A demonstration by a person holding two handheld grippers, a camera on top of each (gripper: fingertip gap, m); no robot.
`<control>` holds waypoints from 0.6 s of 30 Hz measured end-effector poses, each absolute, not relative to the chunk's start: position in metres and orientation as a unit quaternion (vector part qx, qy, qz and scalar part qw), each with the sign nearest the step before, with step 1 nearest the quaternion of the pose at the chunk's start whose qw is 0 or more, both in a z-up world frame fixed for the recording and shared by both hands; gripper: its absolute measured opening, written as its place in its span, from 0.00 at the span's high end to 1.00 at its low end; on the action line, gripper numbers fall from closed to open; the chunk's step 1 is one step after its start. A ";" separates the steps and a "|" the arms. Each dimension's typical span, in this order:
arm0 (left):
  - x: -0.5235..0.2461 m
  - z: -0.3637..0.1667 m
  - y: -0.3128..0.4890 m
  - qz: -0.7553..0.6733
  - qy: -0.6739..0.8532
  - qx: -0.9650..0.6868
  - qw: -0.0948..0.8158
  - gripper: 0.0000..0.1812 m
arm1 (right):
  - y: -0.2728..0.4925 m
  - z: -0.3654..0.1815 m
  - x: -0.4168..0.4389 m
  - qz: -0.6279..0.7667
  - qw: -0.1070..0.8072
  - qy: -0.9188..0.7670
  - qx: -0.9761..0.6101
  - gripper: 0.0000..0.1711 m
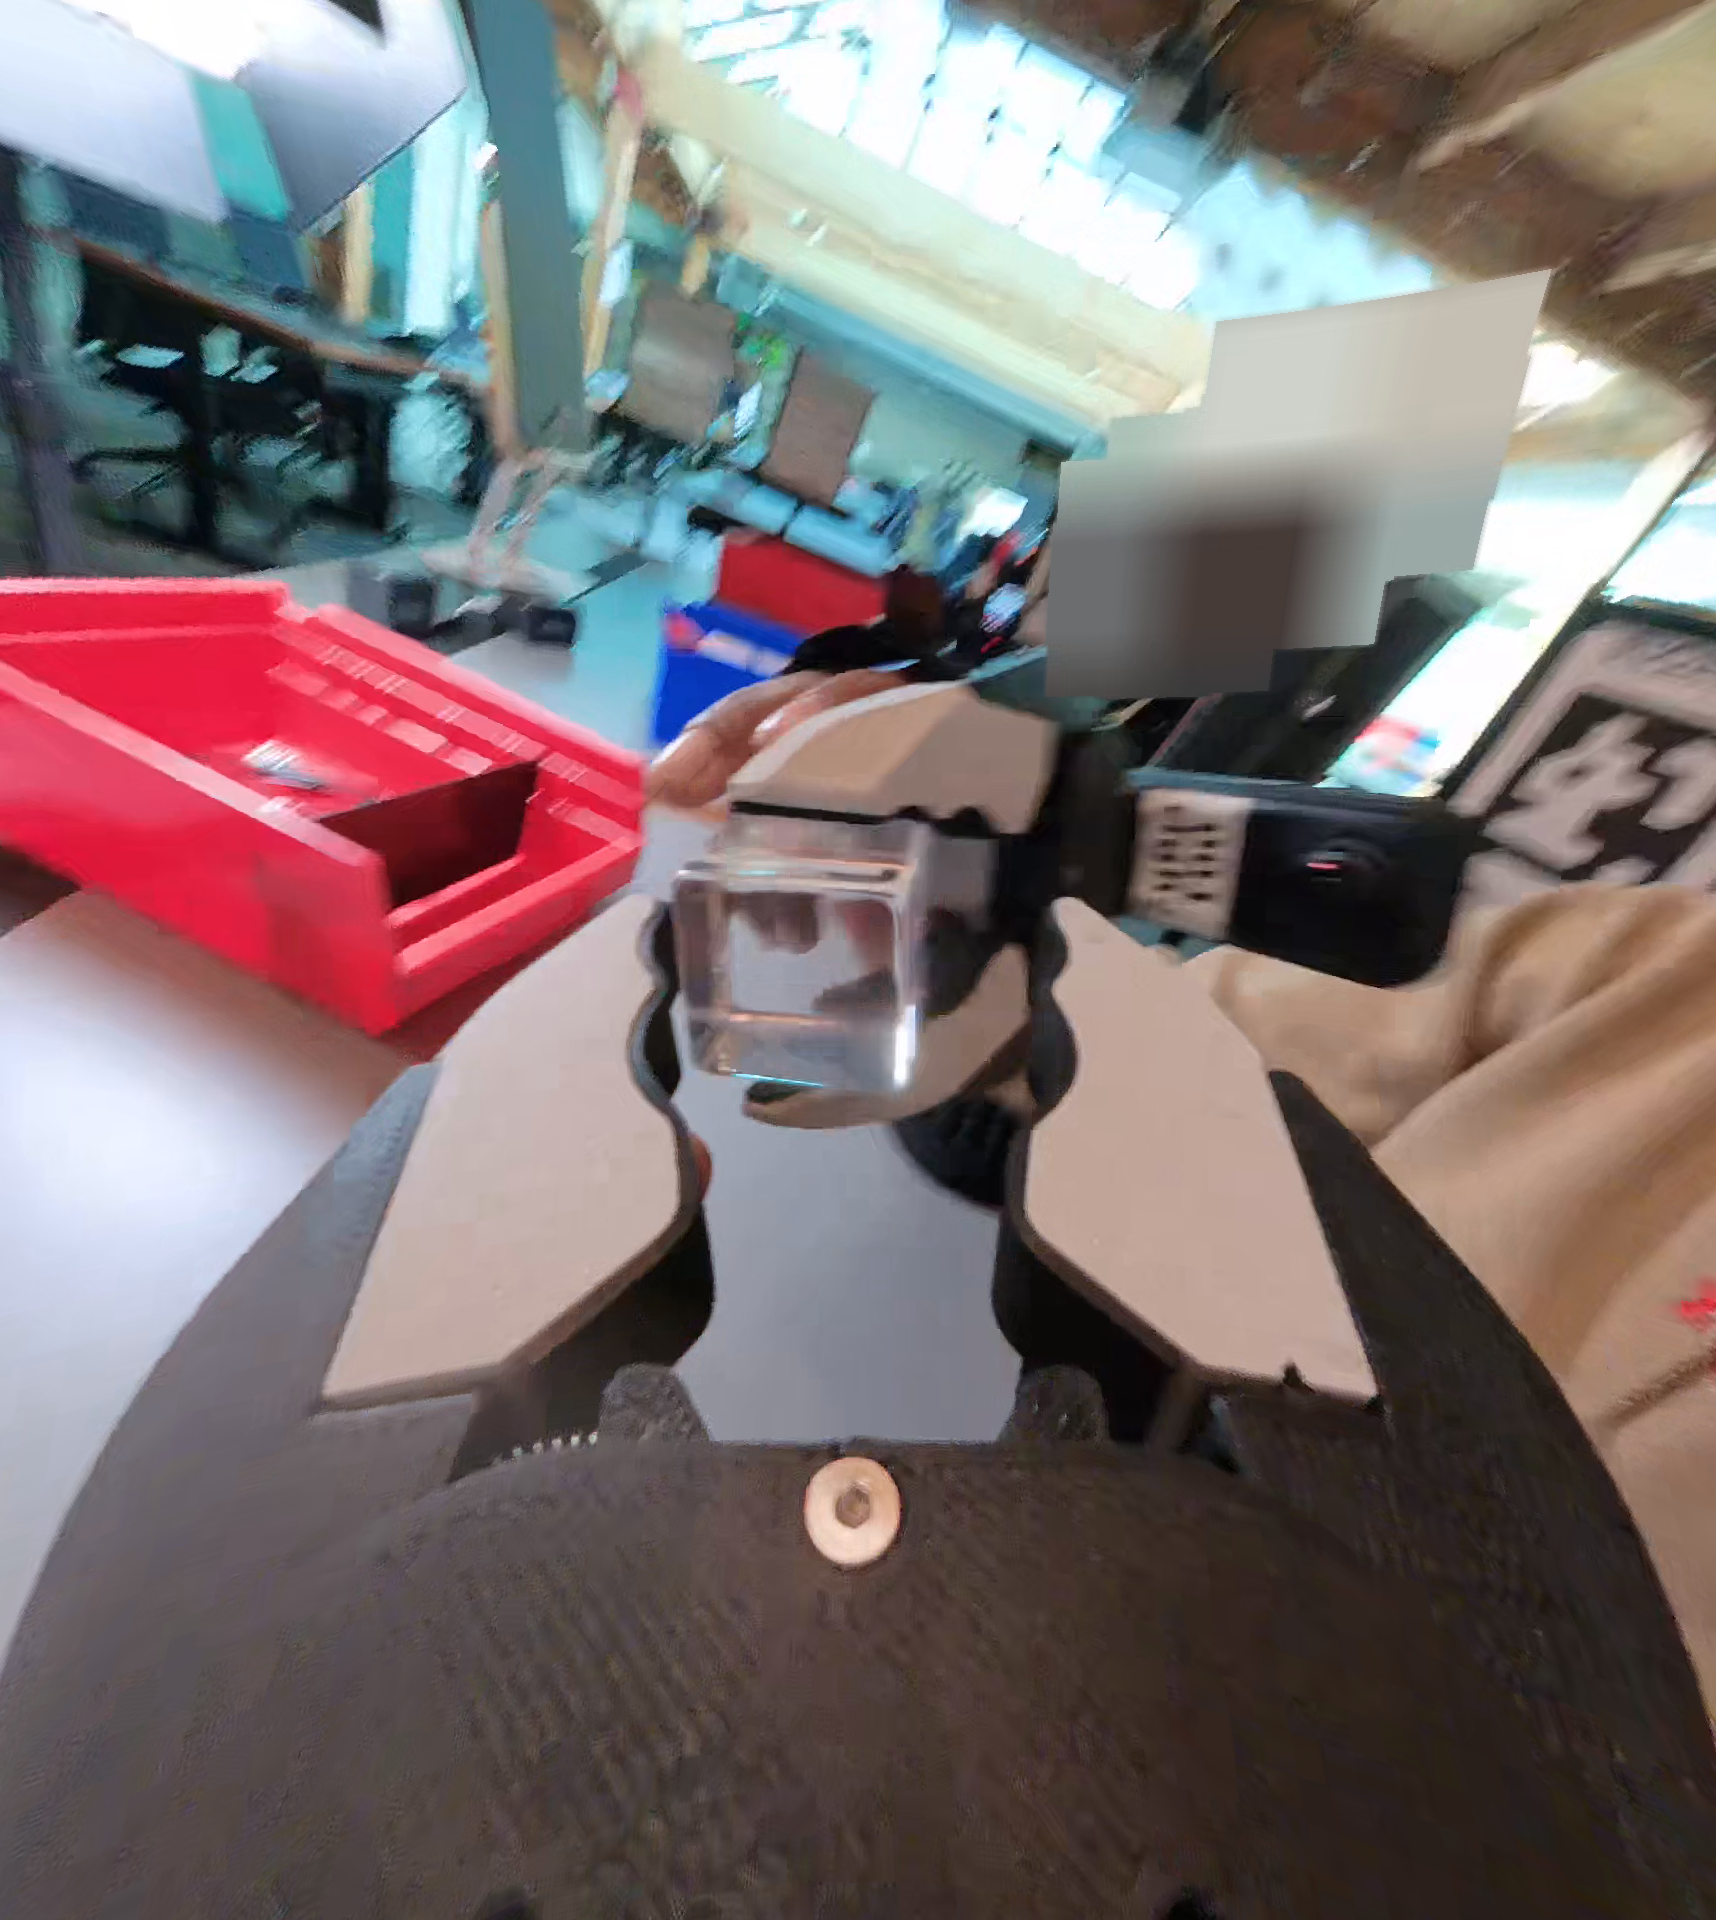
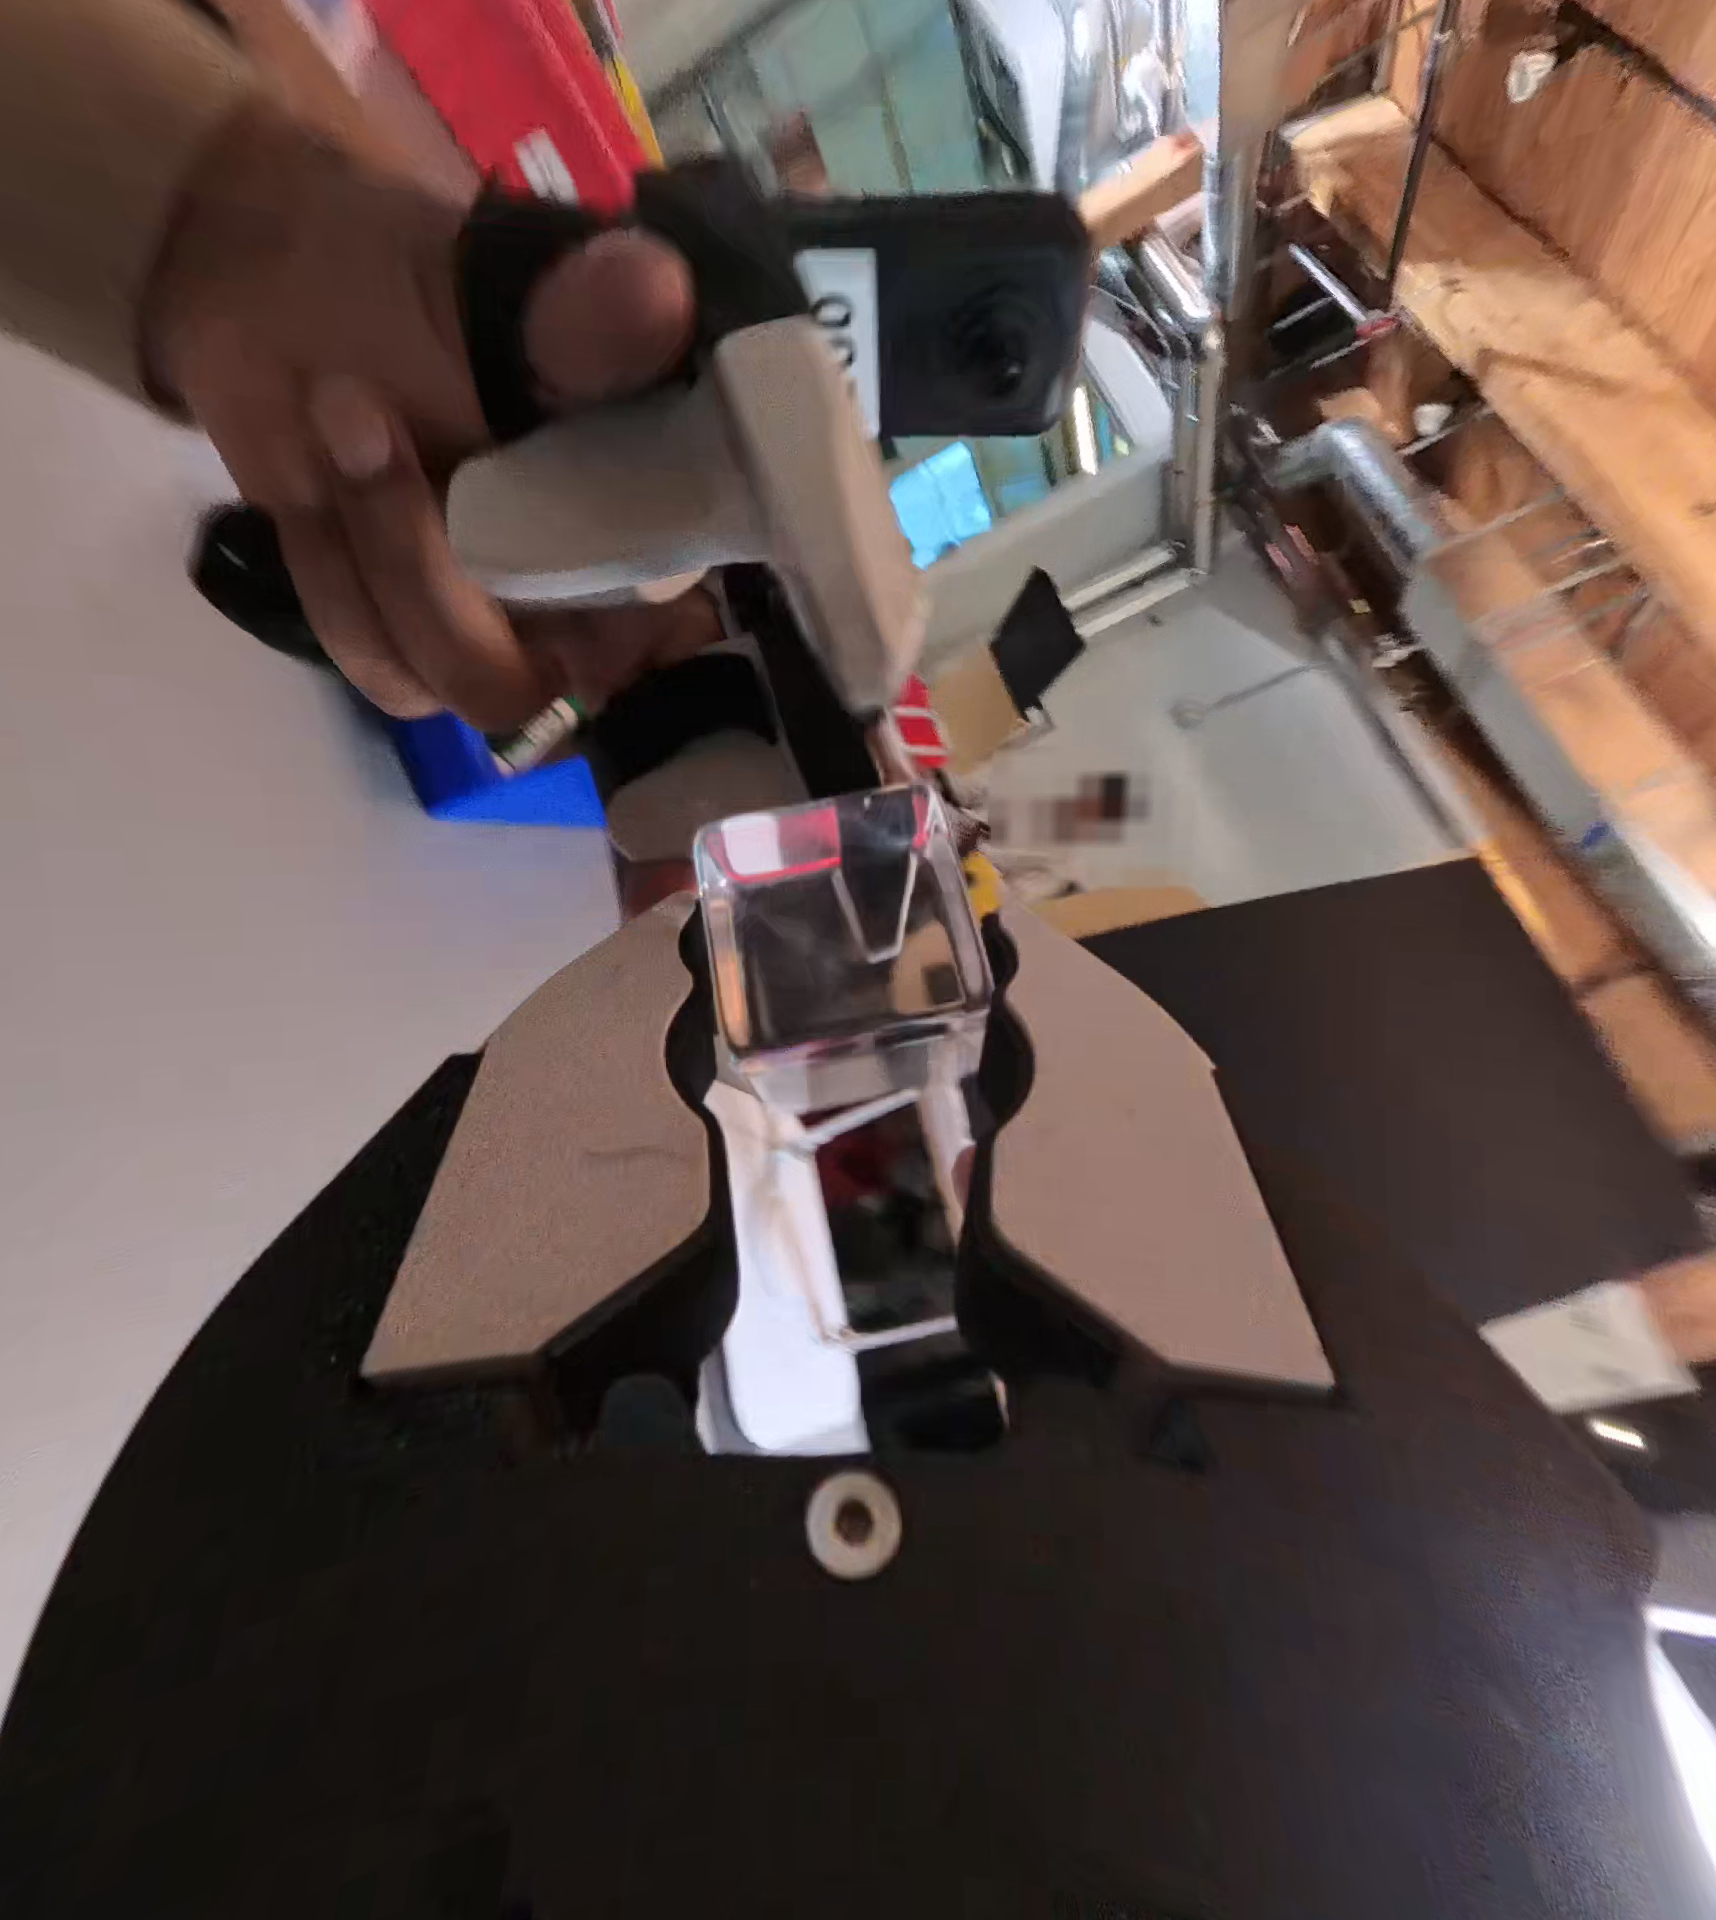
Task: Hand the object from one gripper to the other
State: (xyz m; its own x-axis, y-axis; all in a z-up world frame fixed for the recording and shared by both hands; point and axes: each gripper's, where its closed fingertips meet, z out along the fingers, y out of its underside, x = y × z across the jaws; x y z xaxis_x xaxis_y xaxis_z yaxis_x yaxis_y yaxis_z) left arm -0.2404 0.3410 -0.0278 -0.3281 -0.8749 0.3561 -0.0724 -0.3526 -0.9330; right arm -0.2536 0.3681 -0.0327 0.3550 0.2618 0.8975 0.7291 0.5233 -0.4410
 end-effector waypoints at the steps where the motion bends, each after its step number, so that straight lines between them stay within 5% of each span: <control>1: -0.237 -0.037 0.345 -0.625 0.492 -0.516 0.316 0.71 | 0.370 -0.036 -0.257 -0.204 0.681 -0.544 -0.445 0.72; 7: -0.240 -0.032 0.352 -0.566 0.521 -0.497 0.402 0.73 | 0.371 -0.030 -0.263 -0.223 0.694 -0.528 -0.436 0.70; 12: -0.254 -0.011 0.375 -0.419 0.525 -0.440 0.596 0.73 | 0.369 -0.011 -0.242 0.140 0.695 -0.421 -0.566 0.65; 15: -0.254 -0.012 0.379 -0.278 0.545 -0.395 0.685 0.73 | 0.372 -0.011 -0.235 0.383 0.609 -0.323 -0.615 0.65; 18: -0.247 -0.022 0.379 -0.115 0.568 -0.323 0.748 0.73 | 0.377 -0.029 -0.242 0.462 0.534 -0.292 -0.645 0.62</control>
